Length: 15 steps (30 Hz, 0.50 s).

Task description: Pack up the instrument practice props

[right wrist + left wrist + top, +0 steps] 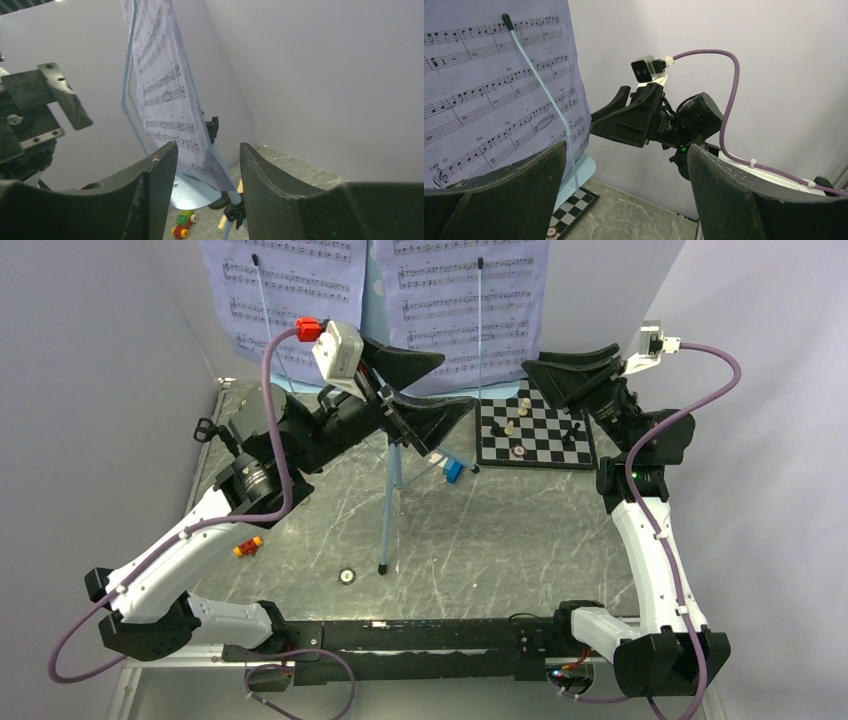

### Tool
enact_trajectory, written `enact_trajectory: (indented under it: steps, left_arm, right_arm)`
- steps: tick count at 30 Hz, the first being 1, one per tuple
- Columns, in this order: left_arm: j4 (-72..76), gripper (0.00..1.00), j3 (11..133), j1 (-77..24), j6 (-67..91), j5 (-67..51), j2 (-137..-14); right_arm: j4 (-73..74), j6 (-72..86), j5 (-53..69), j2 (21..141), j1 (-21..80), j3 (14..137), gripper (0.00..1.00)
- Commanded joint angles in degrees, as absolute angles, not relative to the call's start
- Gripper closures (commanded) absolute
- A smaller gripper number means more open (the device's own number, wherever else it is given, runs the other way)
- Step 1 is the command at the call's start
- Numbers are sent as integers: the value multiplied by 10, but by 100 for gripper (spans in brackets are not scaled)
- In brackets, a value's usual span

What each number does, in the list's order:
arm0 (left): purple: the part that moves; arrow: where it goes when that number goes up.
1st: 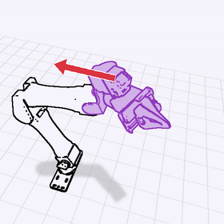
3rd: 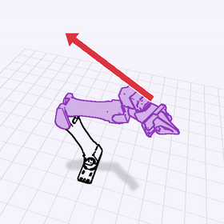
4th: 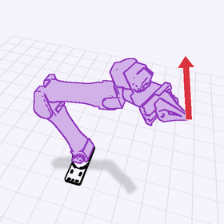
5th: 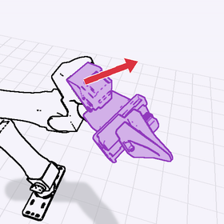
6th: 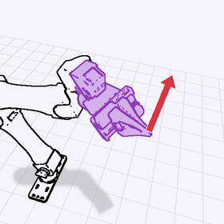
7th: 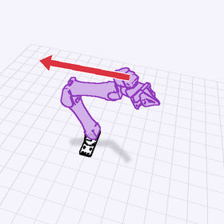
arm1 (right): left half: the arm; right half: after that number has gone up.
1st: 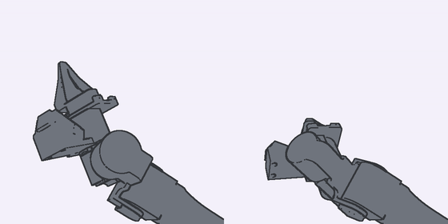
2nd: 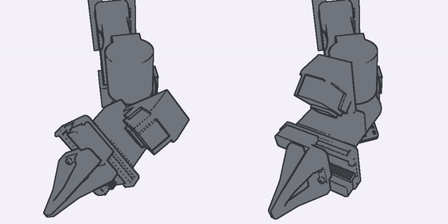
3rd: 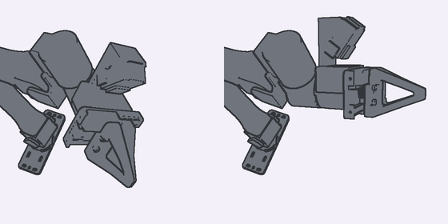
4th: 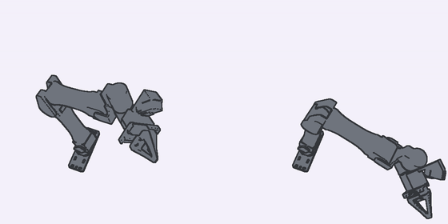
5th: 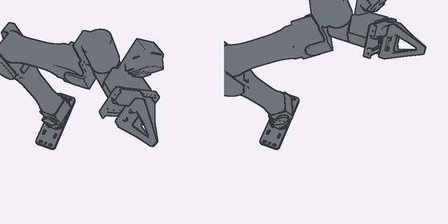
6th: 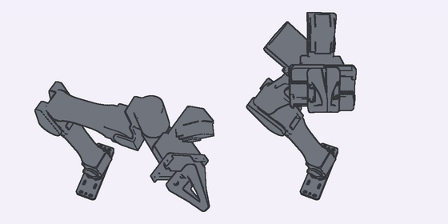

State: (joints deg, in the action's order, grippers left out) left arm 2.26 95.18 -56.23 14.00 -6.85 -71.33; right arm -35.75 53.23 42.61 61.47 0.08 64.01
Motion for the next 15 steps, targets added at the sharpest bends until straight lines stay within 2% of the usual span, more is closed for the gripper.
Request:
enact_trajectory:
  steps: [1,6,12,15]
  left_arm:
    - [19,7,987,-547,173,-100,-727]
    - [44,7,992,-540,175,-106,-745]
    - [105,9,982,-540,170,-101,-759]
    - [98,10,1007,-540,168,-102,-777]
  right_arm:
    - [-374,525,440,603,15,653,51]
    - [-376,527,439,595,15,650,61]
    - [-367,524,441,590,15,654,69]
    - [-362,522,441,589,16,654,78]
